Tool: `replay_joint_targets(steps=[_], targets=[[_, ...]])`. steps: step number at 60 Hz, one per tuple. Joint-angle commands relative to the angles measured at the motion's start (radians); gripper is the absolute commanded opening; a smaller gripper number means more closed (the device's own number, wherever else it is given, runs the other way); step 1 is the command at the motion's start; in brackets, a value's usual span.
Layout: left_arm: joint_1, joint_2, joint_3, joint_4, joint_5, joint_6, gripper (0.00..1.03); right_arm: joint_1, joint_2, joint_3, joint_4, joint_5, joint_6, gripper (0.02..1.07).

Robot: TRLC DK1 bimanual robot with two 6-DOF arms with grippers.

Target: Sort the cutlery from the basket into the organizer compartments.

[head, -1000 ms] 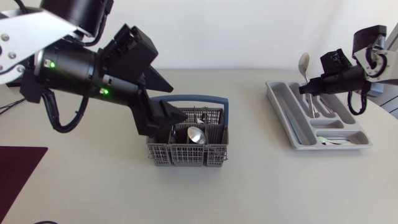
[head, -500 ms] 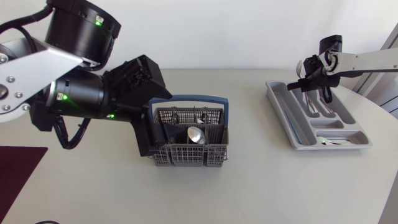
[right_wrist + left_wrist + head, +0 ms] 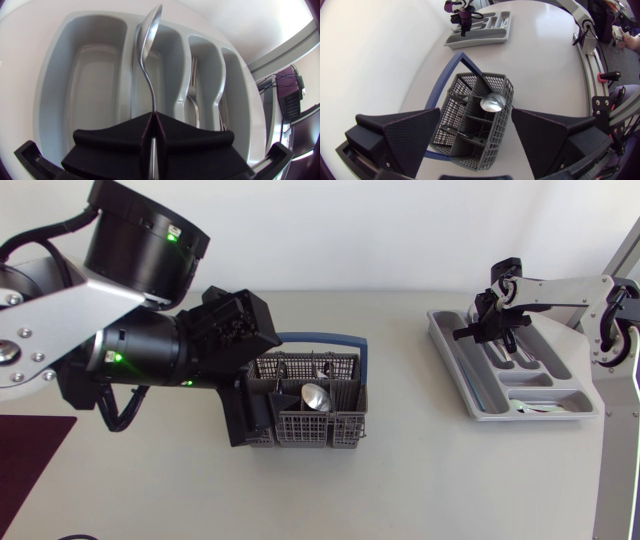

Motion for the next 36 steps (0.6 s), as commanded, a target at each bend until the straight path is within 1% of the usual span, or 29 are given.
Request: replay_joint_targets(steps=[1, 4, 11, 14, 19, 21, 23, 27, 29, 36], targets=[[-0.019, -0.017, -0.029, 0.010, -0.016, 0.029, 0.98, -0.001, 0.024, 0.021, -0.023, 0.007, 0.022, 0.20], [-0.028, -0.017, -0.025, 0.010, -0.033, 0.032, 0.98, -0.001, 0.012, 0.010, -0.024, 0.005, 0.020, 0.30], [-0.044, -0.017, -0.022, 0.013, -0.057, 0.038, 0.99, -0.001, -0.051, -0.048, -0.009, -0.001, 0.016, 0.63], [-0.045, -0.017, -0.022, 0.019, -0.057, 0.043, 0.99, -0.003, -0.086, -0.082, 0.000, -0.006, 0.014, 0.71], [-0.044, -0.017, -0.030, 0.036, -0.059, 0.057, 0.99, -0.003, -0.149, -0.140, 0.022, -0.015, 0.011, 0.73], [-0.044, -0.017, -0.038, 0.051, -0.065, 0.061, 0.99, -0.003, -0.178, -0.169, 0.034, -0.018, 0.008, 0.75], [-0.047, -0.015, -0.050, 0.070, -0.080, 0.072, 0.99, -0.003, -0.206, -0.197, 0.042, -0.024, 0.003, 0.75], [-0.065, -0.009, -0.099, 0.148, -0.140, 0.109, 0.99, -0.004, -0.293, -0.286, 0.069, -0.053, -0.004, 0.75], [-0.073, -0.008, -0.119, 0.173, -0.152, 0.124, 0.99, -0.004, -0.327, -0.327, 0.085, -0.063, -0.014, 0.75], [-0.093, 0.008, -0.162, 0.220, -0.191, 0.183, 0.99, 0.000, -0.448, -0.476, 0.128, -0.115, -0.035, 0.75]])
